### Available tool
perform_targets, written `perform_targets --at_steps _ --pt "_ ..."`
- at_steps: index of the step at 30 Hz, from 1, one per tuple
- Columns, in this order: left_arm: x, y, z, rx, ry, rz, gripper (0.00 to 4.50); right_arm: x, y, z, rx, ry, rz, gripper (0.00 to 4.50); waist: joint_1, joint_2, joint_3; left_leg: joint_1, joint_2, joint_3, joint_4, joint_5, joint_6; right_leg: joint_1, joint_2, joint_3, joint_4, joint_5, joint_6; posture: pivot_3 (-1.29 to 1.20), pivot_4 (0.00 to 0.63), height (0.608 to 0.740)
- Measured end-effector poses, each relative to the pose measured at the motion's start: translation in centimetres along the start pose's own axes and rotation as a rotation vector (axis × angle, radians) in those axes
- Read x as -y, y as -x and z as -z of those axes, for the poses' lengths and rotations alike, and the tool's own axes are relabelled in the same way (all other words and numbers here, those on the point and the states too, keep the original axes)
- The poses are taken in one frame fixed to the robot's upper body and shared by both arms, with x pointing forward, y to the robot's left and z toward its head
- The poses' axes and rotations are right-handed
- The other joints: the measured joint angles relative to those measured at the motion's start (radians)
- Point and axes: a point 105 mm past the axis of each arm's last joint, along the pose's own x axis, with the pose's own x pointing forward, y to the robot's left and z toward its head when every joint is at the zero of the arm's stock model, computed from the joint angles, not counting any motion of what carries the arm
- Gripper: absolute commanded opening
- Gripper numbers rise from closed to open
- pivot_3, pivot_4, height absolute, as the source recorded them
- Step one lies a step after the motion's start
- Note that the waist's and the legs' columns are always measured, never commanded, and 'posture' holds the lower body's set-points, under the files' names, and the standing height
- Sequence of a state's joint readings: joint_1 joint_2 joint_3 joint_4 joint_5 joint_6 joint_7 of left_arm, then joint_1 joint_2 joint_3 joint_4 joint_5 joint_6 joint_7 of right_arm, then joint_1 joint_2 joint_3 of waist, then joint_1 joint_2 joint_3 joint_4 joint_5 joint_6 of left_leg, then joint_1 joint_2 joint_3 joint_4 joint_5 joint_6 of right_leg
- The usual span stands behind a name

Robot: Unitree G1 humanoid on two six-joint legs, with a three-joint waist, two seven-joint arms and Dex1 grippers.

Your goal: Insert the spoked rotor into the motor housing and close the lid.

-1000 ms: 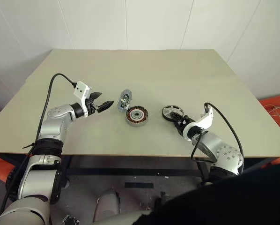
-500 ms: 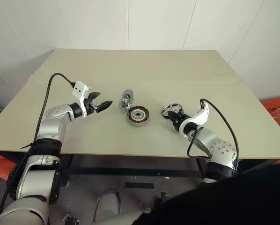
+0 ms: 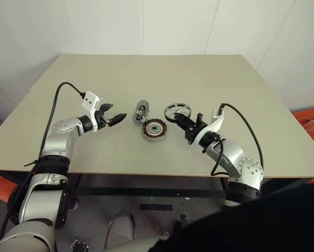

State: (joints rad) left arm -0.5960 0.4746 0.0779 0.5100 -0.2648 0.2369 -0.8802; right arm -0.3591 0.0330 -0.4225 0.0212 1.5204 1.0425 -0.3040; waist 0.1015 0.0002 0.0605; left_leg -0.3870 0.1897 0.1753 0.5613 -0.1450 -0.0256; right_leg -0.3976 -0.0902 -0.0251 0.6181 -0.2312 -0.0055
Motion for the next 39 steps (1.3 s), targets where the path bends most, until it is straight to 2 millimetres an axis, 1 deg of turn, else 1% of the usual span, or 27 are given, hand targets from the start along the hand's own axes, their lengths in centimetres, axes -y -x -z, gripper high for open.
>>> perform_targets --at_steps 2,7,10,12,14,16,20,22,28,37,39 --pt "0.0 0.0 0.0 -0.001 -0.001 0.002 4.45 0.2 -0.3 0.8 -0.024 -0.002 0.011 0.38 0.000 0.000 0.000 0.000 0.000 0.000 0.000 0.000 0.000 0.000 0.000 0.000 0.000 0.000 0.000 0.00 0.000 0.740" --pt "0.1 0.1 0.0 -0.002 -0.002 0.006 4.45 -0.6 -1.6 2.8 -0.093 0.000 -0.015 0.38 -0.002 0.000 0.000 -0.001 0.000 0.000 0.000 0.000 0.000 -0.002 0.000 0.000 0.000 0.000 0.000 0.00 0.000 0.740" --pt "0.1 0.2 0.2 -0.008 -0.002 0.004 4.45 -1.7 -2.5 3.4 -0.122 0.016 -0.042 0.38 -0.002 0.000 0.000 -0.002 0.000 0.000 0.000 0.000 0.000 -0.003 0.000 0.000 0.000 0.000 0.000 0.00 0.000 0.740" --pt "0.0 0.5 0.5 -0.018 0.000 0.000 4.45 -1.9 -3.0 3.7 -0.134 0.016 -0.045 0.38 -0.002 0.000 0.000 -0.003 0.000 0.000 0.000 0.000 0.000 -0.003 0.000 0.000 0.000 0.000 0.000 0.00 0.000 0.740" --pt "-0.1 0.7 0.4 -0.022 -0.004 -0.004 4.45 -1.5 -3.3 3.9 -0.138 0.007 -0.032 0.38 -0.002 0.000 0.000 -0.004 0.000 0.000 0.000 0.000 0.000 -0.004 0.000 0.000 0.000 0.001 -0.002 0.00 0.000 0.740" --pt "-0.1 0.8 0.3 -0.022 -0.014 -0.006 4.45 -0.7 -3.6 3.9 -0.135 -0.010 -0.005 0.38 -0.001 0.000 0.000 -0.005 0.000 0.000 0.000 0.000 0.000 -0.004 0.000 0.000 0.000 0.003 -0.005 0.00 0.000 0.740" --pt "-0.2 1.1 0.4 -0.030 -0.016 -0.011 4.45 1.1 -4.3 3.9 -0.122 -0.033 0.052 0.38 -0.001 0.000 0.000 -0.005 0.000 0.000 0.000 0.000 -0.001 -0.005 0.000 0.000 0.000 0.003 -0.005 0.00 0.000 0.740" --pt "-0.2 1.2 0.6 -0.036 -0.011 -0.014 4.45 1.6 -4.4 3.9 -0.124 -0.033 0.060 0.38 -0.002 0.000 0.000 -0.005 0.000 0.000 0.000 0.000 -0.001 -0.005 0.000 0.000 0.000 0.003 -0.005 0.00 0.000 0.740" --pt "-0.2 1.3 0.1 -0.028 -0.027 -0.017 4.45 1.4 -4.8 3.8 -0.127 -0.013 0.054 0.38 -0.002 0.000 0.000 -0.006 0.000 0.000 0.000 0.000 -0.001 -0.005 0.000 -0.001 0.000 0.003 -0.006 0.00 0.000 0.740" --pt "-0.2 1.3 0.2 -0.031 -0.024 -0.021 4.45 1.5 -4.8 3.9 -0.130 -0.012 0.049 0.38 -0.002 0.000 0.000 -0.006 0.000 0.000 0.000 0.000 -0.001 -0.005 0.000 -0.001 0.000 0.003 -0.006 0.00 0.000 0.740" --pt "-0.2 1.3 0.2 -0.031 -0.025 -0.021 4.45 1.5 -4.8 4.0 -0.134 -0.011 0.049 1.10 -0.002 0.000 0.000 -0.006 0.000 0.000 0.000 0.000 -0.001 -0.005 0.000 -0.001 0.000 0.003 -0.006 0.00 0.000 0.740"
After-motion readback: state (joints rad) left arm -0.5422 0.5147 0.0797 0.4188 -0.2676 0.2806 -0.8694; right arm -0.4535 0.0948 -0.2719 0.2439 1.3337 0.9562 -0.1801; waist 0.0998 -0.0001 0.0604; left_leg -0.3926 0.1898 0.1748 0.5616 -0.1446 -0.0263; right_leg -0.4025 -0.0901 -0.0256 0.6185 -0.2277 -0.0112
